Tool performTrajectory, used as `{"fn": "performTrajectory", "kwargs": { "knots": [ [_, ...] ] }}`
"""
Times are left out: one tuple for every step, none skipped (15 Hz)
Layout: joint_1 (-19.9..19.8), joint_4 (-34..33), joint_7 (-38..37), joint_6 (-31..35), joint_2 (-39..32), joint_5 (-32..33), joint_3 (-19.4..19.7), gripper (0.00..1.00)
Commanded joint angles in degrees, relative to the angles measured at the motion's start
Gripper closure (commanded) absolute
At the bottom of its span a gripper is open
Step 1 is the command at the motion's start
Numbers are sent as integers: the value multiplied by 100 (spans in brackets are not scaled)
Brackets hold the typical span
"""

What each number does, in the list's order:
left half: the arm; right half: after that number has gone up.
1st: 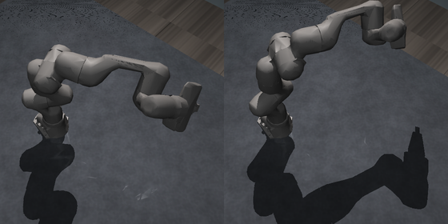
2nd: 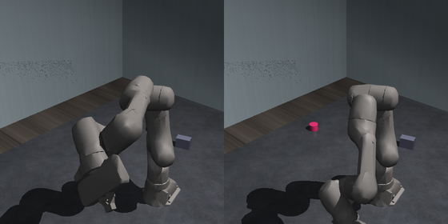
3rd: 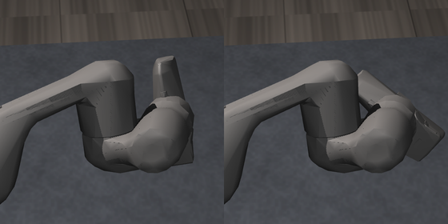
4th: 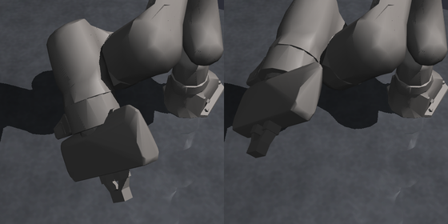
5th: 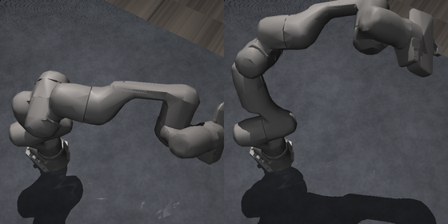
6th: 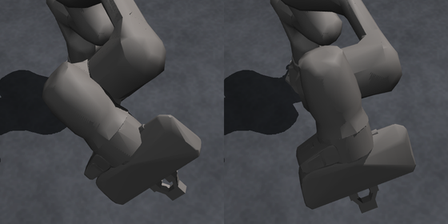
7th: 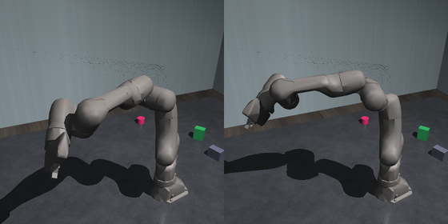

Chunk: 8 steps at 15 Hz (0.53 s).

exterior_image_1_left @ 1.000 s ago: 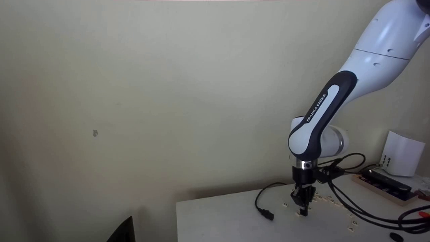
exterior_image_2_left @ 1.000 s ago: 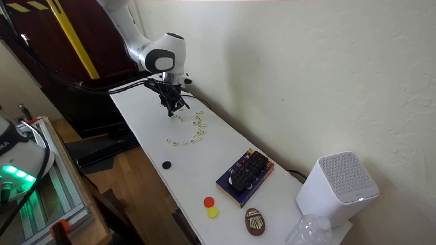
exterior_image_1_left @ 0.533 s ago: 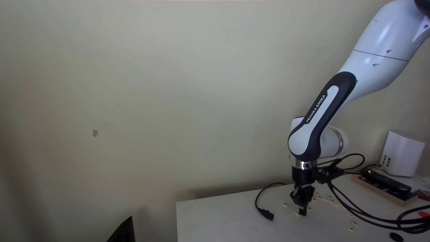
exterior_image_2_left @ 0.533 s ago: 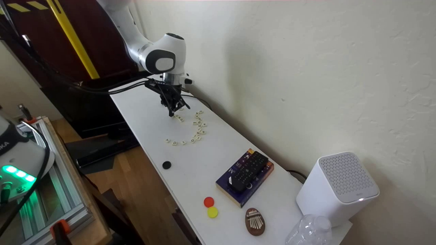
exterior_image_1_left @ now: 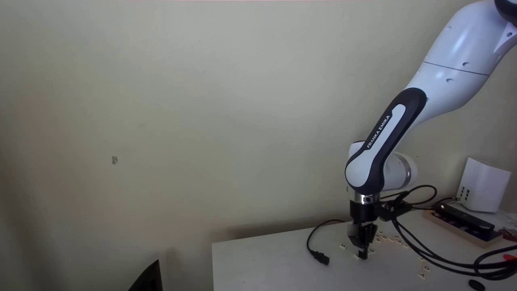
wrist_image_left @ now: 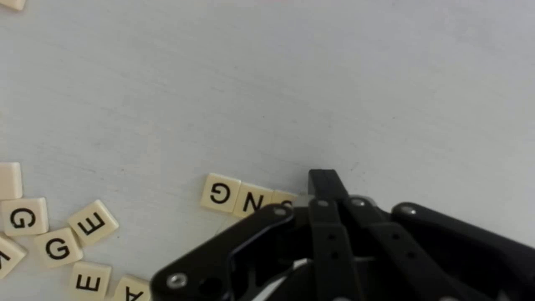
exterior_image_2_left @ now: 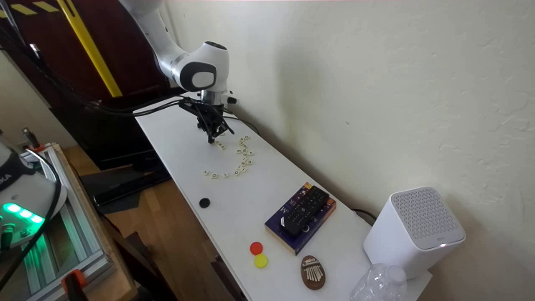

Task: Replace the first tile in the word with a new one

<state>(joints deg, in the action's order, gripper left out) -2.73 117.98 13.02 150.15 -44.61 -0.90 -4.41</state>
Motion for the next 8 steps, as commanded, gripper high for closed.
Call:
{"fn": "performTrajectory", "kwargs": {
  "knots": [
    [3,-138,-55,20,-124,84,-7,100],
    [-3,-146,-53,23,-129,79,-9,100],
    [-3,-155,-53,20,-136,79,-8,100],
    [-6,-167,-51,14,-142,77,-10,100],
    [-8,-177,-51,10,-146,76,-9,100],
    [-10,-187,-52,3,-151,75,-8,100],
    [-14,-192,-50,2,-153,71,-12,100],
    [-19,-191,-43,2,-149,70,-16,100]
  ]
}}
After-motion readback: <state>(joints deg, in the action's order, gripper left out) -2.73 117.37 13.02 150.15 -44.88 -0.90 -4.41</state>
